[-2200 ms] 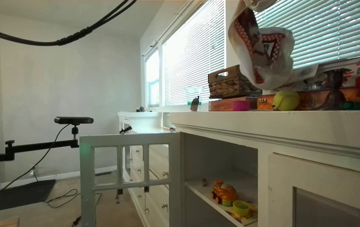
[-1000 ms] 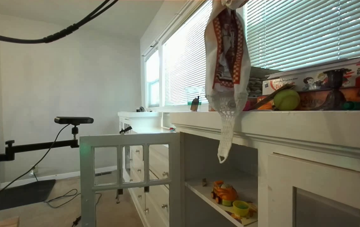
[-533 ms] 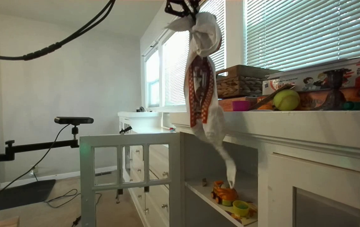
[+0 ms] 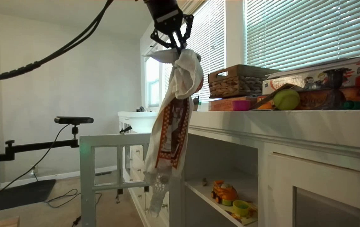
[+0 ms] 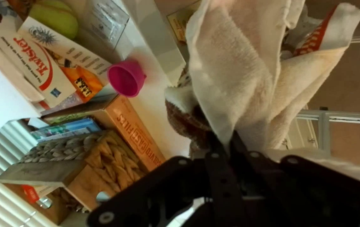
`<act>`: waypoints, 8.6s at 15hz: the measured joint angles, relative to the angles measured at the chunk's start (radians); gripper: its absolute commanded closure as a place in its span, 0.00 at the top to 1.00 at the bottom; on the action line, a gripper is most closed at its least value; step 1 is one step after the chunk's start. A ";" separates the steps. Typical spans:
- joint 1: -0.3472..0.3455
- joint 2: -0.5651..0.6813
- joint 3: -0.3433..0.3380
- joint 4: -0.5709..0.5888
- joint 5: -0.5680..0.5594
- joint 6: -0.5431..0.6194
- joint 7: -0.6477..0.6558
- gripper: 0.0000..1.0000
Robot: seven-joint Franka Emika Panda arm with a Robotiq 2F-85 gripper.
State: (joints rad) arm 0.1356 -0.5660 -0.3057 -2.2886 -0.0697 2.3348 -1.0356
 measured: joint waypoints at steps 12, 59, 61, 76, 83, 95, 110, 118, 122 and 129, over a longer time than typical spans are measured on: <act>-0.146 0.318 -0.018 -0.187 -0.002 0.551 0.014 0.03; -0.432 0.563 -0.010 -0.139 -0.248 0.964 0.258 0.03; -0.435 0.563 -0.012 -0.139 -0.248 0.964 0.258 0.03; -0.356 0.566 0.085 -0.101 -0.248 0.962 0.263 0.03; -0.325 0.555 0.123 -0.113 -0.248 0.950 0.263 0.03; -0.247 0.550 0.211 -0.116 -0.248 0.946 0.312 0.03; -0.131 0.592 0.312 -0.036 -0.249 0.946 0.394 0.03; -0.167 0.547 0.261 -0.036 -0.258 0.836 0.394 0.03; -0.205 0.517 0.223 -0.036 -0.271 0.762 0.394 0.03; -0.238 0.504 0.196 -0.036 -0.277 0.654 0.394 0.03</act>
State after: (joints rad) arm -0.1026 -0.0617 -0.1101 -2.3249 -0.3463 2.9889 -0.6416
